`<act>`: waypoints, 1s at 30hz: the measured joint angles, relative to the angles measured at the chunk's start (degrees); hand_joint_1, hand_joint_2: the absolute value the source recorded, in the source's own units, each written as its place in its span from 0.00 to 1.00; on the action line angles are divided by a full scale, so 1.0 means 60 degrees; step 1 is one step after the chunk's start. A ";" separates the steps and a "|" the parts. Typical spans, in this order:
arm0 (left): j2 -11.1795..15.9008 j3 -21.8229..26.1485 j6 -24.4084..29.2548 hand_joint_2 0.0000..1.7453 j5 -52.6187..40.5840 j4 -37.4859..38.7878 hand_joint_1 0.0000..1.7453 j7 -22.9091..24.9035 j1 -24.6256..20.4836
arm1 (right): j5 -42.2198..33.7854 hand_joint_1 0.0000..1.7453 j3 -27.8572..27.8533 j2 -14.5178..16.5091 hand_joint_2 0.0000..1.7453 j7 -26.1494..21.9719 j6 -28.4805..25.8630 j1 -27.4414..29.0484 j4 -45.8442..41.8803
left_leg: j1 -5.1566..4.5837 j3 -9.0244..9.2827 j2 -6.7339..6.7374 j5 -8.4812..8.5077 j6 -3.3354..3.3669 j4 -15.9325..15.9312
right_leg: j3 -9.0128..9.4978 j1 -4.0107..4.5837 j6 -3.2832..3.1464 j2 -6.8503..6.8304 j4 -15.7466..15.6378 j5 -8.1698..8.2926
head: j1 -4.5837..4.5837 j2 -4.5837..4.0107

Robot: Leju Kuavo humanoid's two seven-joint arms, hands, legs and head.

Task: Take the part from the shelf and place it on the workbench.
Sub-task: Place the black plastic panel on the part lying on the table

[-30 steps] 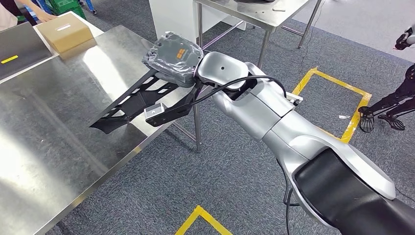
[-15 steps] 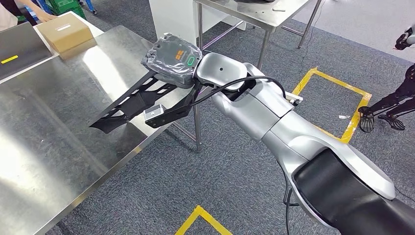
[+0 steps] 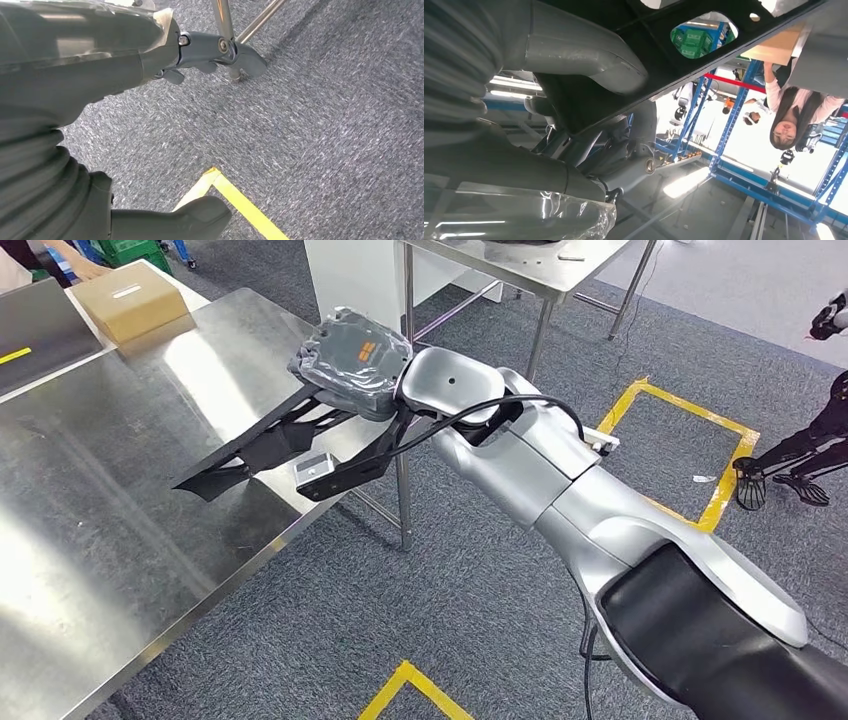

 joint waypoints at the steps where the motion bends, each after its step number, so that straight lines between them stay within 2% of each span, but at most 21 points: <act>1: 0.0001 0.0000 -0.0002 1.00 -0.0001 0.0000 0.00 0.0004 0.0000 | 0.0000 1.00 0.0000 0.0000 1.00 0.0000 0.0005 0.0000 0.0000 | -0.0004 -0.0081 0.0000 -0.0075 0.0024 0.0160 | -0.0068 -0.0005 0.0024 0.0000 0.0136 -0.0065 | -0.0001 0.0000; 4: 0.0005 0.0000 -0.0019 1.00 -0.0009 0.0000 0.00 0.0034 -0.0001 | 0.0000 1.00 -0.0001 -0.0001 1.00 0.0000 0.0012 -0.0001 0.0000 | -0.0016 -0.0195 0.0006 -0.0158 0.0123 0.0411 | -0.0163 -0.0017 0.0117 0.0003 0.0345 -0.0159 | 0.0001 0.0000; 6: -0.0005 -0.0002 -0.0047 1.00 -0.0014 0.0000 0.00 0.0064 -0.0006 | 0.0000 1.00 -0.0005 -0.0009 1.00 0.0000 0.0030 -0.0007 0.0000 | 0.0005 -0.0189 0.0045 -0.0084 0.0208 0.0390 | -0.0312 -0.0013 0.0115 -0.0010 0.0661 -0.0379 | 0.0015 0.0000; 7: -0.0011 -0.0003 -0.0071 1.00 -0.0014 0.0000 0.00 0.0071 -0.0009 | 0.0000 1.00 -0.0005 -0.0016 1.00 0.0000 0.0041 -0.0008 0.0000 | 0.0012 -0.0195 0.0069 -0.0052 0.0245 0.0368 | -0.0520 -0.0019 0.0073 -0.0019 0.1113 -0.0653 | 0.0020 0.0000; 9: -0.0013 -0.0004 -0.0111 1.00 -0.0014 0.0000 0.00 0.0075 -0.0010 | 0.0002 1.00 0.0001 -0.0035 1.00 0.0000 0.0059 0.0014 0.0000 | -0.0011 -0.0252 0.0099 -0.0025 0.0295 0.0367 | -0.1155 -0.0047 -0.0021 -0.0031 0.2567 -0.1370 | 0.0028 0.0000; 10: -0.0008 -0.0004 -0.0119 1.00 -0.0014 0.0000 0.00 0.0075 -0.0010 | 0.0004 1.00 0.0009 -0.0045 1.00 0.0000 0.0064 0.0037 0.0000 | -0.0024 -0.0286 0.0105 -0.0021 0.0307 0.0371 | -0.1455 -0.0058 -0.0026 -0.0032 0.3264 -0.1629 | 0.0024 0.0000; 11: -0.0003 -0.0004 -0.0118 1.00 -0.0016 0.0000 0.00 0.0075 -0.0010 | 0.0008 1.00 0.0018 -0.0056 1.00 0.0000 0.0067 0.0061 0.0000 | -0.0036 -0.0318 0.0109 -0.0018 0.0313 0.0377 | -0.1613 -0.0063 0.0008 -0.0032 0.3676 -0.1743 | 0.0027 0.0000; 12: -0.0002 -0.0004 -0.0114 1.00 -0.0022 0.0000 0.00 0.0072 -0.0008 | 0.0020 1.00 0.0027 -0.0067 1.00 0.0000 0.0070 0.0079 0.0000 | -0.0043 -0.0345 0.0106 -0.0015 0.0307 0.0385 | -0.1567 -0.0067 0.0070 -0.0032 0.3687 -0.1699 | 0.0026 0.0000; 13: -0.0005 -0.0004 -0.0109 1.00 -0.0028 0.0000 0.00 0.0067 -0.0006 | 0.0033 1.00 0.0036 -0.0076 1.00 0.0000 0.0074 0.0089 0.0000 | -0.0047 -0.0366 0.0102 -0.0005 0.0291 0.0402 | -0.1301 -0.0071 0.0139 -0.0032 0.3266 -0.1531 | 0.0027 0.0000; 14: -0.0009 -0.0004 -0.0105 1.00 -0.0035 0.0000 0.00 0.0063 -0.0007 | 0.0044 1.00 0.0039 -0.0083 1.00 0.0000 0.0076 0.0085 -0.0001 | -0.0050 -0.0387 0.0097 0.0004 0.0268 0.0430 | -0.0874 -0.0077 0.0194 -0.0028 0.2550 -0.1322 | 0.0030 0.0000; 15: -0.0015 -0.0004 -0.0102 1.00 -0.0038 0.0000 0.00 0.0058 -0.0009 | 0.0052 1.00 0.0041 -0.0082 1.00 0.0000 0.0077 0.0075 -0.0002 | -0.0060 -0.0427 0.0089 0.0004 0.0232 0.0477 | -0.0409 -0.0075 0.0208 -0.0018 0.1797 -0.1130 | 0.0028 0.0000; 16: -0.0017 -0.0004 -0.0098 1.00 -0.0039 0.0000 0.00 0.0055 -0.0013 | 0.0051 1.00 0.0041 -0.0073 1.00 -0.0002 0.0077 0.0066 -0.0003 | -0.0070 -0.0464 0.0080 0.0005 0.0184 0.0528 | -0.0088 -0.0066 0.0192 -0.0004 0.1275 -0.0980 | 0.0021 0.0000; 17: -0.0017 -0.0004 -0.0096 1.00 -0.0039 0.0000 0.00 0.0054 -0.0017 | 0.0050 1.00 0.0041 -0.0069 1.00 -0.0004 0.0076 0.0057 -0.0003 | -0.0081 -0.0511 0.0068 -0.0003 0.0128 0.0601 | 0.0079 -0.0051 0.0146 0.0009 0.0972 -0.0920 | 0.0030 0.0000; 18: -0.0012 -0.0004 -0.0092 1.00 -0.0039 0.0000 0.00 0.0052 -0.0019 | 0.0049 1.00 0.0042 -0.0067 1.00 -0.0006 0.0076 0.0059 -0.0002 | -0.0090 -0.0564 0.0056 -0.0032 0.0089 0.0668 | 0.0111 -0.0058 0.0098 0.0018 0.0906 -0.0901 | 0.0027 0.0000; 22: -0.0004 -0.0006 -0.0084 1.00 -0.0044 0.0002 0.00 0.0045 -0.0008 | 0.0053 1.00 0.0048 -0.0076 1.00 -0.0007 0.0076 0.0076 0.0000 | -0.0037 -0.0655 0.0044 -0.0029 0.0165 0.0729 | -0.0002 -0.0032 -0.0023 0.0022 0.0936 -0.0892 | -0.0006 0.0000; 24: -0.0013 -0.0009 -0.0081 1.00 -0.0070 0.0004 0.00 0.0042 -0.0008 | 0.0056 1.00 0.0054 -0.0076 1.00 -0.0007 0.0076 0.0077 0.0000 | -0.0007 -0.0660 0.0048 0.0023 0.0079 0.0703 | -0.0035 0.0002 -0.0072 0.0022 0.0956 -0.0870 | -0.0009 0.0000; 30: -0.0005 -0.0012 -0.0032 1.00 -0.0133 0.0004 0.00 0.0041 -0.0008 | 0.0058 1.00 0.0091 -0.0080 1.00 -0.0007 0.0076 0.0069 0.0000 | 0.0015 -0.0679 0.0055 0.0065 0.0009 0.0682 | -0.0089 0.0037 -0.0106 0.0025 0.0991 -0.0856 | -0.0010 0.0000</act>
